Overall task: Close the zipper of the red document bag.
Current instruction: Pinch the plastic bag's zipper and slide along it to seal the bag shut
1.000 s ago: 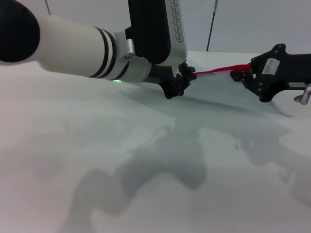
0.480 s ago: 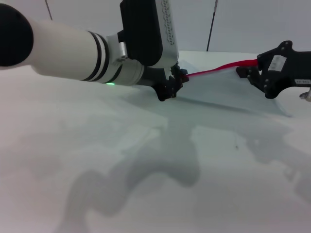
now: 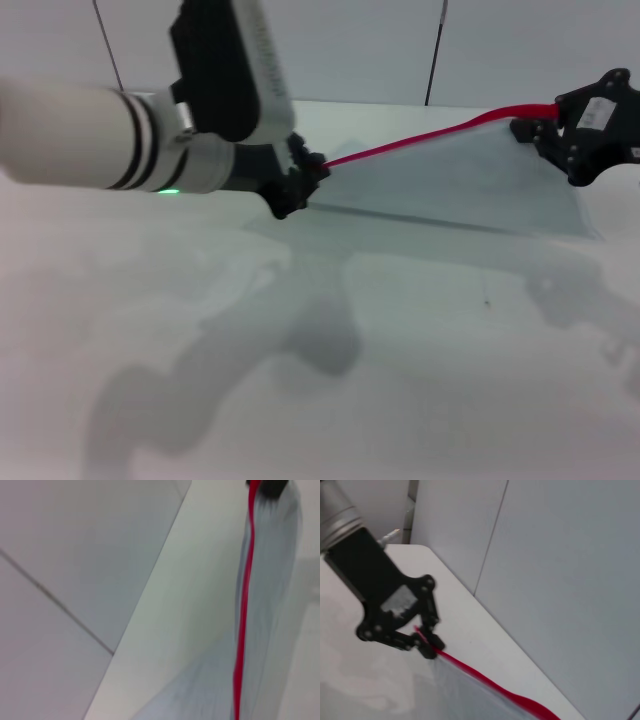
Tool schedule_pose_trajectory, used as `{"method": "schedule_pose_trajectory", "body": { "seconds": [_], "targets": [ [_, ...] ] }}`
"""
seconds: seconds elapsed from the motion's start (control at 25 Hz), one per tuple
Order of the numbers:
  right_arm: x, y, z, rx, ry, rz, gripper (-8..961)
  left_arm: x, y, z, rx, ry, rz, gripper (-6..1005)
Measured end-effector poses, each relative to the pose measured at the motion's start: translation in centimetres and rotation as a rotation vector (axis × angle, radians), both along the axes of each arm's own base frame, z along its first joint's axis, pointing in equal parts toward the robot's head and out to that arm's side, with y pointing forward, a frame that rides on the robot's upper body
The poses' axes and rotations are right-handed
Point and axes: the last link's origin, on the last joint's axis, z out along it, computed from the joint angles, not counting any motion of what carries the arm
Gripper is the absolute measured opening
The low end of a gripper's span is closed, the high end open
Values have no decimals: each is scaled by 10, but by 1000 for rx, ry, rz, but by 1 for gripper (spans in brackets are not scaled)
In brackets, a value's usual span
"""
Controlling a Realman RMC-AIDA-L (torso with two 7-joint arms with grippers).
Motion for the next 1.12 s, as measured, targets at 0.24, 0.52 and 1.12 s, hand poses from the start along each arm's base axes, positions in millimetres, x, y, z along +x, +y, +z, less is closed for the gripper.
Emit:
{"method": "schedule_pose_trajectory", "body": {
  "seconds": [0.24, 0.52, 1.12],
  "targets": [
    [6, -1, 6, 20, 6, -15, 47, -25, -4, 12, 36, -16, 74, 108],
    [9, 0, 12, 38, 13, -26, 46, -46, -7, 23, 73, -29, 139, 116],
    [13, 0, 13, 45, 12, -32, 46, -56, -10, 25, 80, -31, 172, 134]
  ]
}}
